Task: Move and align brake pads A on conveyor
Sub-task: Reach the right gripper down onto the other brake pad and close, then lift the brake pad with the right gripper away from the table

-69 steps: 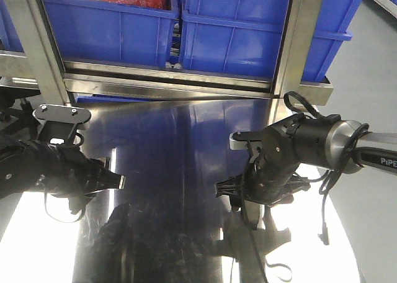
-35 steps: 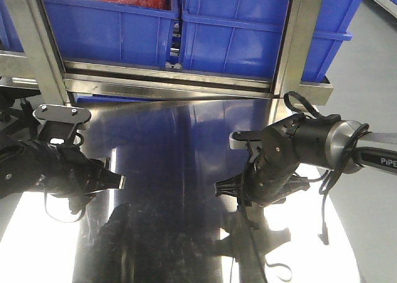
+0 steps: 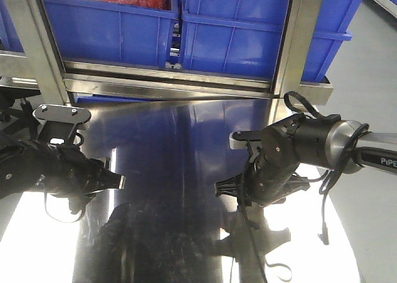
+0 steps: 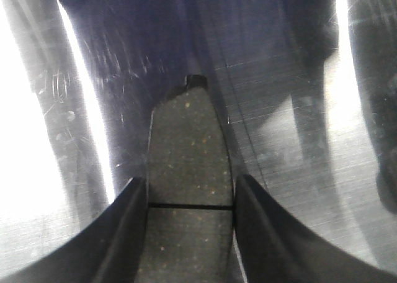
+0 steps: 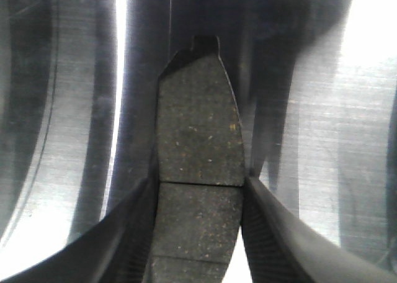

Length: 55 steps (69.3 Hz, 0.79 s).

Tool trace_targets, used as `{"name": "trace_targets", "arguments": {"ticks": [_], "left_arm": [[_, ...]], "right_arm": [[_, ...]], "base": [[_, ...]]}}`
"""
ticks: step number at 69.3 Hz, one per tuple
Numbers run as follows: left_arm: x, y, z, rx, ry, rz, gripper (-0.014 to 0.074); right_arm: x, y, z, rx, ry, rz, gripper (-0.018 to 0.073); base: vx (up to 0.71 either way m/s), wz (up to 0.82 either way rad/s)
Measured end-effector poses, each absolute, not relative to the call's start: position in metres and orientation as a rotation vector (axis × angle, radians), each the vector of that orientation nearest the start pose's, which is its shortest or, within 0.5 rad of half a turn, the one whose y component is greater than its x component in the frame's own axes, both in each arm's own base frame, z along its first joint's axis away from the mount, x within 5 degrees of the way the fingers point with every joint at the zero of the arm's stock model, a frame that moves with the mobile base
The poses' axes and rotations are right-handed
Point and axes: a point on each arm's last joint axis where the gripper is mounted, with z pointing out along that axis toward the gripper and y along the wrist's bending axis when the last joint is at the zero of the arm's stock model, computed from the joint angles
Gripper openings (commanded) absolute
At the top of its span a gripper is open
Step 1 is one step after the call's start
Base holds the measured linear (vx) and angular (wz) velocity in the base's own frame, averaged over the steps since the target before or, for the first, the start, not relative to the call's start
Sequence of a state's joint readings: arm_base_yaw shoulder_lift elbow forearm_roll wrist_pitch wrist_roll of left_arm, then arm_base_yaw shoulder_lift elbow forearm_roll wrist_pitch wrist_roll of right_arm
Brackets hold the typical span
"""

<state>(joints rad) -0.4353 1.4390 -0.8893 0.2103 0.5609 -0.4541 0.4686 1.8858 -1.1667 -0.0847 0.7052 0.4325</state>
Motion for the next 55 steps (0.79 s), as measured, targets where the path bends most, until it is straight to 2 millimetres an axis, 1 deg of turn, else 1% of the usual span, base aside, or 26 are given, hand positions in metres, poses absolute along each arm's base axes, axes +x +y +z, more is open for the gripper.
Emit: {"name": "trace_targets", "arguments": {"ticks": [8, 15, 31, 39, 55], "left_arm": [[0.261, -0.110, 0.239, 0.165, 2.574, -0.122, 0.0020], [0.261, -0.110, 0.239, 0.165, 2.574, -0.122, 0.0020], [0.261, -0.110, 0.239, 0.165, 2.574, -0.122, 0.0020], [0.261, -0.110, 0.239, 0.165, 2.574, -0.122, 0.0020], [0.261, -0.110, 0.239, 0.165, 2.574, -0.122, 0.0020]], "right_arm": [[0.324, 0.159, 0.161, -0.137, 2.898, 0.069, 0.0153], [0.324, 0.158, 0.165, -0.136, 2.884, 0.077, 0.0153], [0.320, 0.156, 0.193, -0.129, 2.811, 0.121, 0.0154], [0.318, 0.155, 0.204, -0.132, 2.782, 0.132, 0.0154], [0.318, 0.154, 0.207, -0.138, 2.773, 0.128, 0.0154]], "base": [[0.00, 0.00], [0.00, 0.00], [0.00, 0.00], [0.00, 0.00], [0.00, 0.00]]}}
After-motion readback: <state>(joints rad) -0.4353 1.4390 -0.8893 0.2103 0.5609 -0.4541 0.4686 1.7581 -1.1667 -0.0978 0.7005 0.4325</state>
